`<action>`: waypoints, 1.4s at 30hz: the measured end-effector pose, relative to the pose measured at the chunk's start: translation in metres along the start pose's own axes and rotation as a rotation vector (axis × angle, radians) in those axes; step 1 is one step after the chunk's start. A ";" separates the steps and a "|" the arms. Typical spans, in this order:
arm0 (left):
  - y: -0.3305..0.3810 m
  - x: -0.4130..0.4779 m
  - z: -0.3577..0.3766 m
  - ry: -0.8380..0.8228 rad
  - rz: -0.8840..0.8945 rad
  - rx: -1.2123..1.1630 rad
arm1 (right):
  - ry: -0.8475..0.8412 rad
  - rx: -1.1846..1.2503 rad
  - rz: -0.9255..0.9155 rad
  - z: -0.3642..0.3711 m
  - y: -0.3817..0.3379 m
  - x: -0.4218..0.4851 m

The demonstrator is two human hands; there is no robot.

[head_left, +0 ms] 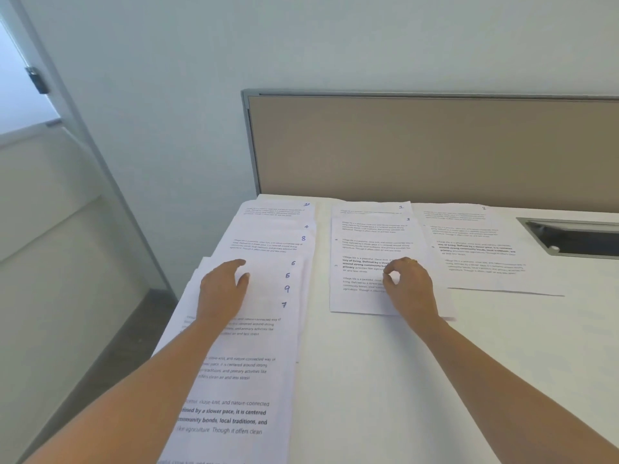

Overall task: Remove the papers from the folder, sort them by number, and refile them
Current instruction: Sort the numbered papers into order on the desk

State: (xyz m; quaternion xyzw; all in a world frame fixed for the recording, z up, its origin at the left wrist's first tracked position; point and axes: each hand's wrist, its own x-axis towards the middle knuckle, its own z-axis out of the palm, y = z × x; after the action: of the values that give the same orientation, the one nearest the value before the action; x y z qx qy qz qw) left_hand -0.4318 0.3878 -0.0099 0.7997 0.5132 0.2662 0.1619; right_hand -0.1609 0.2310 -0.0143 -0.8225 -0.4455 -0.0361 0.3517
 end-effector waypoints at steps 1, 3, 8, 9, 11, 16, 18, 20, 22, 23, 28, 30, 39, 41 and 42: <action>-0.003 -0.001 -0.001 -0.011 0.007 0.014 | 0.002 0.006 -0.007 0.002 -0.005 0.000; -0.008 -0.001 -0.002 -0.050 0.029 0.050 | -0.004 0.007 -0.017 0.006 -0.015 0.000; -0.019 0.004 -0.004 -0.163 0.112 0.208 | -0.044 0.024 -0.027 0.015 -0.036 0.001; -0.020 0.007 -0.005 -0.173 0.113 0.223 | -0.060 0.022 -0.026 0.019 -0.039 0.001; -0.020 0.012 -0.005 -0.177 0.111 0.226 | -0.110 0.001 -0.028 0.028 -0.046 0.002; -0.020 0.022 -0.003 -0.184 0.119 0.178 | -0.222 0.176 0.112 0.052 -0.075 0.014; -0.020 0.026 0.000 -0.184 0.125 0.178 | -0.265 0.279 0.204 0.057 -0.089 0.026; -0.021 0.031 0.004 -0.192 0.133 0.190 | -0.334 0.327 0.278 0.063 -0.098 0.043; -0.021 0.038 0.008 -0.211 0.143 0.209 | -0.397 0.354 0.353 0.068 -0.104 0.061; -0.021 0.041 0.010 -0.223 0.147 0.225 | -0.414 0.359 0.380 0.070 -0.106 0.071; -0.021 0.058 0.017 -0.294 0.137 0.291 | -0.442 0.337 0.484 0.088 -0.113 0.110; -0.021 0.059 0.019 -0.337 0.126 0.297 | -0.455 0.363 0.508 0.096 -0.113 0.121; -0.028 0.056 0.027 -0.360 0.107 0.321 | -0.358 0.607 0.696 0.115 -0.112 0.143; -0.029 0.055 0.028 -0.352 0.110 0.318 | -0.315 0.552 0.696 0.119 -0.110 0.143; -0.030 0.055 0.029 -0.347 0.109 0.318 | -0.306 0.532 0.687 0.119 -0.111 0.142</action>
State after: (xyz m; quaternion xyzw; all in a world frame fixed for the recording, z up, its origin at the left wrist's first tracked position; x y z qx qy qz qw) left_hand -0.4185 0.4509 -0.0345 0.8754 0.4694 0.0492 0.1050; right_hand -0.1899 0.4439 0.0106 -0.7994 -0.1877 0.3199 0.4726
